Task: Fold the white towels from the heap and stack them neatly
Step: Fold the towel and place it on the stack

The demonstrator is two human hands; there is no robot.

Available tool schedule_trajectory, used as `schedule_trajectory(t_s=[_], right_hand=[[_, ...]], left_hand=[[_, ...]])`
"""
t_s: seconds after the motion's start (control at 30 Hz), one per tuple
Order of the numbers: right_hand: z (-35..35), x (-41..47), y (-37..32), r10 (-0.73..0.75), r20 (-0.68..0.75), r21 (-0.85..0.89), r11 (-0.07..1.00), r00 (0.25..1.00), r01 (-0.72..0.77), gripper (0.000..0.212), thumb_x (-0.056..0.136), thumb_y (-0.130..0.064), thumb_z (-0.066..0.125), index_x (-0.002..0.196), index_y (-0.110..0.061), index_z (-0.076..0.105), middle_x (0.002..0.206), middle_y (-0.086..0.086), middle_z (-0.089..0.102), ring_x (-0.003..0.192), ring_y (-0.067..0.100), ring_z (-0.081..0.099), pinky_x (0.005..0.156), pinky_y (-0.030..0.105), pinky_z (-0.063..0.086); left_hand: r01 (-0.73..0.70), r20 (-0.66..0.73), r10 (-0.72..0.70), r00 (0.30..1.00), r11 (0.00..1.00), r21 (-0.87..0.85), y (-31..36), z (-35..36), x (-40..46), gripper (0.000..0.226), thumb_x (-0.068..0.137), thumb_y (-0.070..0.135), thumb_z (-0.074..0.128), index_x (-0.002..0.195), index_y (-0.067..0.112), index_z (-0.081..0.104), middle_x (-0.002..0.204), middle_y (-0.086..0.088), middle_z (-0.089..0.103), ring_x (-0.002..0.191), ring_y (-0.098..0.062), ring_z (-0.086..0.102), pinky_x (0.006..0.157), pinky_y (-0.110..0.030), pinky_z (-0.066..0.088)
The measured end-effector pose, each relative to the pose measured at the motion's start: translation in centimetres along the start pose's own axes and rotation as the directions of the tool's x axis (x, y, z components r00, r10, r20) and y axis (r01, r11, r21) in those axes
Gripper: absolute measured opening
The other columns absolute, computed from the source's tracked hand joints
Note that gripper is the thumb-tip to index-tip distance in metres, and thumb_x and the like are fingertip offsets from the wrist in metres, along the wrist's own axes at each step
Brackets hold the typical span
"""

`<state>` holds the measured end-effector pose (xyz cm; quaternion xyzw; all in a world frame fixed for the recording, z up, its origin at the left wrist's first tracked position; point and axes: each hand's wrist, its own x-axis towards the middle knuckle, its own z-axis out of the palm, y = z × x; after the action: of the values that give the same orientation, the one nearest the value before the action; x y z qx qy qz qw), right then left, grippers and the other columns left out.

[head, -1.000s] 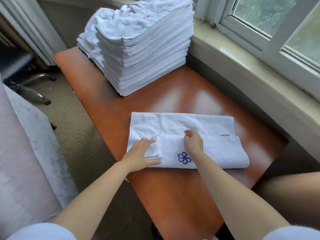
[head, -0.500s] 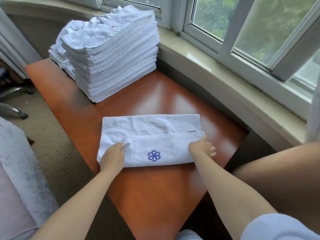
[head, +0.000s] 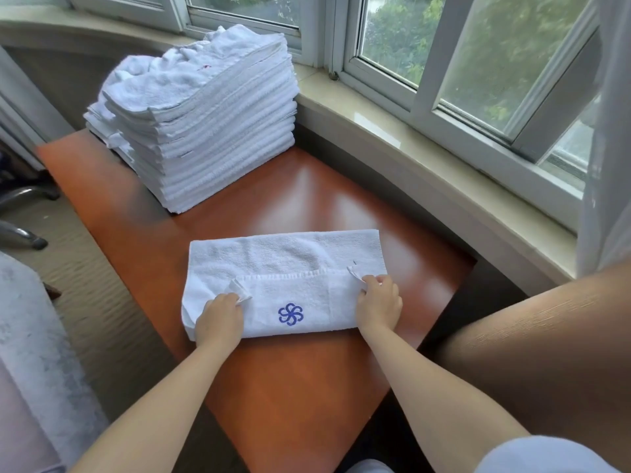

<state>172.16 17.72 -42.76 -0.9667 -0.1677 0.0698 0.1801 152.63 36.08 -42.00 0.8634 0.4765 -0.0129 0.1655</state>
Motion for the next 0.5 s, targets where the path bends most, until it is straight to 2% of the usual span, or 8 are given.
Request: schedule_trajectory(t_s=[0.07, 0.13, 0.23, 0.27, 0.37, 0.5], right_hand=[[-0.3, 0.5, -0.3, 0.011, -0.010, 0.033, 0.999, 1.000, -0.011, 0.027, 0.095, -0.013, 0.043, 0.115, -0.016, 0.061, 0.112, 0.004, 0.060, 0.103, 0.025, 0.052, 0.086, 0.034, 0.034], [-1.0, 1.4, -0.9, 0.084, -0.069, 0.174, 0.982, 0.994, -0.071, 0.022, 0.097, -0.015, 0.039, 0.110, -0.012, 0.056, 0.103, 0.006, 0.063, 0.098, 0.029, 0.055, 0.087, 0.036, 0.033], [-2.6, 3.5, -2.2, 0.236, -0.092, 0.429, 0.886, 0.967, -0.175, 0.016, 0.097, -0.017, 0.037, 0.106, -0.014, 0.050, 0.095, 0.006, 0.061, 0.090, 0.032, 0.055, 0.089, 0.042, 0.042], [-3.0, 4.2, -2.6, 0.268, -0.072, 0.481, 0.853, 0.961, -0.202, 0.016, 0.097, -0.018, 0.036, 0.107, -0.015, 0.048, 0.094, 0.005, 0.060, 0.089, 0.033, 0.055, 0.087, 0.043, 0.045], [-3.5, 6.4, -3.2, 0.300, -0.035, 0.530, 0.814, 0.953, -0.237, 0.015, 0.099, -0.021, 0.035, 0.109, -0.016, 0.045, 0.099, 0.008, 0.060, 0.089, 0.033, 0.057, 0.084, 0.045, 0.048], [-2.8, 9.3, -4.0, 0.281, -0.062, 0.495, 0.842, 0.958, -0.214, 0.014, 0.102, -0.024, 0.037, 0.108, -0.013, 0.044, 0.094, 0.006, 0.058, 0.088, 0.032, 0.058, 0.080, 0.040, 0.046]], left_hand=[[0.050, -0.064, -0.052, 0.997, 0.998, -0.041, -0.1, -0.3, 0.1, 0.026, 0.101, 0.019, 0.032, 0.098, 0.012, 0.057, 0.092, -0.002, 0.061, 0.086, -0.023, 0.053, 0.073, -0.037, 0.040], [0.151, -0.160, -0.175, 0.971, 0.977, -0.153, -0.1, -1.3, 0.7, 0.031, 0.103, 0.027, 0.026, 0.105, 0.016, 0.055, 0.090, 0.001, 0.062, 0.080, -0.023, 0.053, 0.073, -0.034, 0.035], [0.234, -0.293, -0.339, 0.894, 0.911, -0.339, -0.6, -3.8, 2.7, 0.035, 0.103, 0.025, 0.024, 0.127, 0.018, 0.048, 0.123, -0.007, 0.060, 0.099, -0.036, 0.059, 0.078, -0.038, 0.037], [0.237, -0.317, -0.363, 0.876, 0.898, -0.371, -1.0, -4.7, 3.6, 0.033, 0.103, 0.024, 0.026, 0.129, 0.017, 0.047, 0.128, -0.009, 0.059, 0.103, -0.039, 0.058, 0.080, -0.040, 0.038], [0.240, -0.349, -0.377, 0.858, 0.895, -0.377, -1.9, -6.3, 6.5, 0.030, 0.104, 0.022, 0.029, 0.128, 0.014, 0.045, 0.127, -0.015, 0.059, 0.105, -0.042, 0.057, 0.079, -0.041, 0.036], [0.199, -0.368, -0.282, 0.886, 0.949, -0.246, -2.5, -6.5, 9.4, 0.027, 0.105, 0.029, 0.025, 0.119, 0.018, 0.044, 0.115, -0.015, 0.063, 0.091, -0.042, 0.058, 0.070, -0.038, 0.034]])
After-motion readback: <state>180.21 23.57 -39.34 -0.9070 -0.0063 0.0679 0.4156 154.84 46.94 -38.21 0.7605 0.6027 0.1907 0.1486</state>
